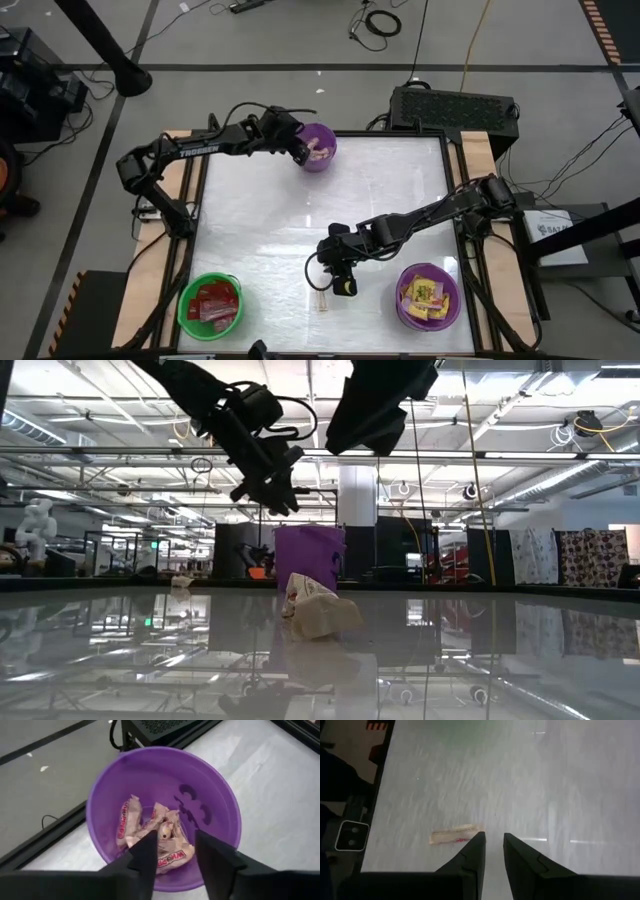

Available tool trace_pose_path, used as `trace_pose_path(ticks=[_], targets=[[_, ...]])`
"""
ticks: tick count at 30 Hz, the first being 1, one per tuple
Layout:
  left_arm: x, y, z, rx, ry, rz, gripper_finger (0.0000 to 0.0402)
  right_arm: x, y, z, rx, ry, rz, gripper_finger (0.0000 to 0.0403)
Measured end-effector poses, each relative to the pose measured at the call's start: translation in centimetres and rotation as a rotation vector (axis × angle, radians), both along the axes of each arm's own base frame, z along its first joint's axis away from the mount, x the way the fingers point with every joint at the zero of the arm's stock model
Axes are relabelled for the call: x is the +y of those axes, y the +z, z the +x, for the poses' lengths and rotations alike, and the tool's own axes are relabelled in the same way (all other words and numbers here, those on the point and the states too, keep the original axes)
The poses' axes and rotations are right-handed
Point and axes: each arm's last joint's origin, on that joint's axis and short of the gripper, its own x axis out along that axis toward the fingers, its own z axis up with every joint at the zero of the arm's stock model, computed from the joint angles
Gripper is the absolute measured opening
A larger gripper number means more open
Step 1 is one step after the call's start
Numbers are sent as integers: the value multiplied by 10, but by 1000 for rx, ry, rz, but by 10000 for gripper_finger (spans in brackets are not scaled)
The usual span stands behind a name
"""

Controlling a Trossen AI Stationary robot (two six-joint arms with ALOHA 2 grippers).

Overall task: Sort candy by brand, put in halloween buckets
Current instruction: Put the white chocolate into the top purple bucket

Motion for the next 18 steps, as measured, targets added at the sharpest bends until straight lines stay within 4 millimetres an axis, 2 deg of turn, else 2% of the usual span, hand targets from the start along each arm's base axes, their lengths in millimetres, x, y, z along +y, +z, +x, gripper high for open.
trace_pose_path(ticks=[4, 8, 18], targets=[[3, 0, -3, 0, -6, -16, 172, 1, 1, 1, -16, 0, 6, 61], [2, 5, -8, 0, -11, -21, 197, 0, 1, 1, -19, 13, -2, 61], [-19, 43, -43, 69, -78, 63, 204, -6, 5, 8, -92, 10, 3, 61]])
